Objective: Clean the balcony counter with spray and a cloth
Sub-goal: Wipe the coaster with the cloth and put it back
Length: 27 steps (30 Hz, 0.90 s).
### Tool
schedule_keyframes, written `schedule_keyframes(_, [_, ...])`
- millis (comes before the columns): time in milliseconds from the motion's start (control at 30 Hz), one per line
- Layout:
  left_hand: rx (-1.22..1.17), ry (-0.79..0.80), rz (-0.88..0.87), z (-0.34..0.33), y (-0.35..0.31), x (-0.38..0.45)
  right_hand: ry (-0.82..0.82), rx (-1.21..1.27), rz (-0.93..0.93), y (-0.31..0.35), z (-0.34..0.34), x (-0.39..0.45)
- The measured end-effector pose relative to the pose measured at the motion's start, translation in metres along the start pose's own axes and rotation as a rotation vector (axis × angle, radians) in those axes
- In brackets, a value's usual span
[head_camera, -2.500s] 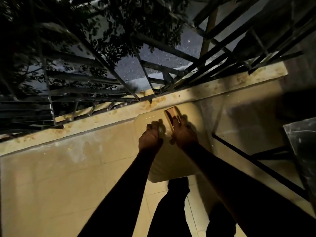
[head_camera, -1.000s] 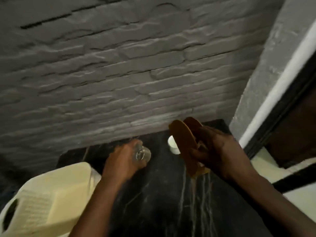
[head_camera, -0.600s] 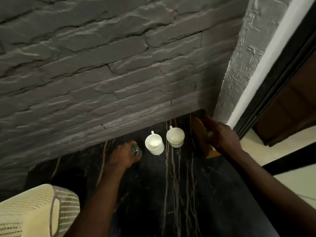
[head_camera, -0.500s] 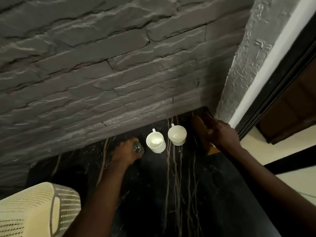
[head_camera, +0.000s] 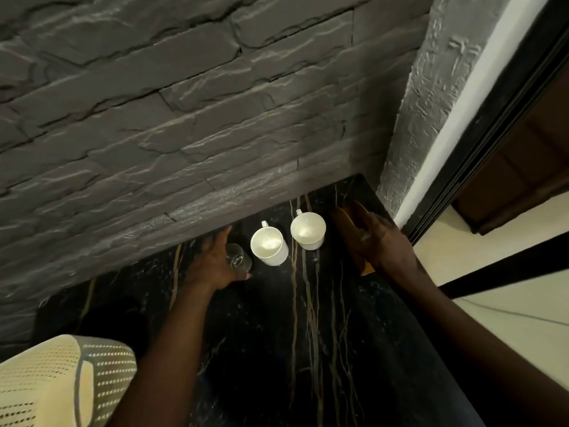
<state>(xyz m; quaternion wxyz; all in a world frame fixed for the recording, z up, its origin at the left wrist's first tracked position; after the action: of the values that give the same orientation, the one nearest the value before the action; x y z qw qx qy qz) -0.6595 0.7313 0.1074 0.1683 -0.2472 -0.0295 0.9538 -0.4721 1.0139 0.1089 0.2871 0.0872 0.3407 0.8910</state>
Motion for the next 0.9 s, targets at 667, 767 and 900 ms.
schedule_keyframes(667, [-0.089,-0.01,-0.474,-0.095,-0.102,-0.197,0.271,0.083,0.232,0.043,-0.064,-0.227])
schedule_keyframes(767, [-0.07,0.021,-0.449,-0.097,-0.096,-0.206,0.379,0.087,0.212,0.048,-0.071,-0.241])
schedule_keyframes(900, [-0.045,0.107,-0.397,-0.107,-0.097,-0.206,0.405,0.282,0.228,0.053,-0.061,-0.238])
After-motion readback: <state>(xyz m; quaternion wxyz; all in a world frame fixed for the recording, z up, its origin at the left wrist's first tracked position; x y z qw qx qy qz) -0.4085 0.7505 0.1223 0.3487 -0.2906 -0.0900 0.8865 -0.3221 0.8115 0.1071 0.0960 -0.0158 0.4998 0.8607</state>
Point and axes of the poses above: each hand's wrist, its own x-axis towards the middle knuckle, its own z-axis out of the back of the hand, y = z × x, the point moved 8 cm from there along x, towards the middle knuckle, and after that the axes turned 5 degrees about x, right-handed, at the moved point
